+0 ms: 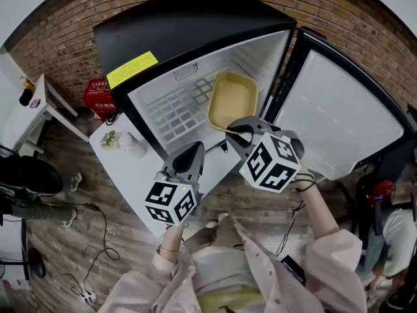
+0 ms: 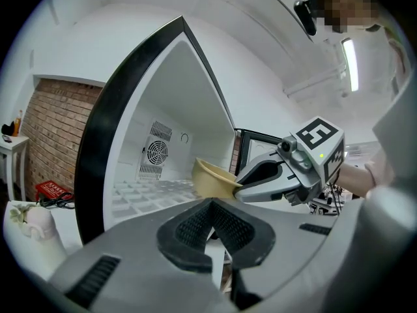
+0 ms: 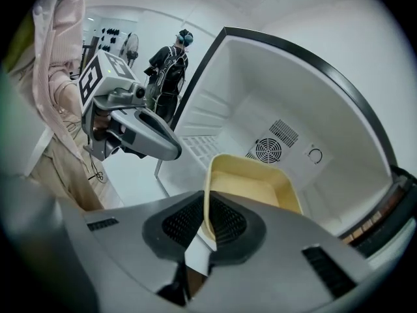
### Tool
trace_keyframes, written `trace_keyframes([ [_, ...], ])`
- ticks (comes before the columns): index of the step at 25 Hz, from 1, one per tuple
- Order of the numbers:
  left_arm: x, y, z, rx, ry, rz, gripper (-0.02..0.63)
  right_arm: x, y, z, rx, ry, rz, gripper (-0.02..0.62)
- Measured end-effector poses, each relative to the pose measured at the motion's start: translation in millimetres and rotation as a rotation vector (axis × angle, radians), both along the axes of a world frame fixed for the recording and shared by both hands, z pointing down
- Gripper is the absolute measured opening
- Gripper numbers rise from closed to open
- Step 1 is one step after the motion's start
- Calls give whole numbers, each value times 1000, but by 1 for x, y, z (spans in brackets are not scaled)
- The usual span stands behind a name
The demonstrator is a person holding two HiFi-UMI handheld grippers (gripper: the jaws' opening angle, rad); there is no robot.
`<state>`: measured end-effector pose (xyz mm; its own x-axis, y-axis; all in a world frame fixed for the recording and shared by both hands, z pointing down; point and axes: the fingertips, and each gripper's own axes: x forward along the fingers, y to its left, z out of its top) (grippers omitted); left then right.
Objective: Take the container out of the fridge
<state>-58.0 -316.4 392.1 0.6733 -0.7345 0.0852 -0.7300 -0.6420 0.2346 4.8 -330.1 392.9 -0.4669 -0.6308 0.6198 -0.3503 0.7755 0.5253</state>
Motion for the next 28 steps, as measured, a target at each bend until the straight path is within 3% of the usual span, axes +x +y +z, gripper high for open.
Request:
trace_keyframes([
  [20, 3, 15, 10, -5, -38, 7, -8, 31, 58, 22, -12, -122, 112, 25],
  [28, 13, 27, 22, -25, -49, 6, -8, 37, 77, 44, -82, -153, 117, 25],
])
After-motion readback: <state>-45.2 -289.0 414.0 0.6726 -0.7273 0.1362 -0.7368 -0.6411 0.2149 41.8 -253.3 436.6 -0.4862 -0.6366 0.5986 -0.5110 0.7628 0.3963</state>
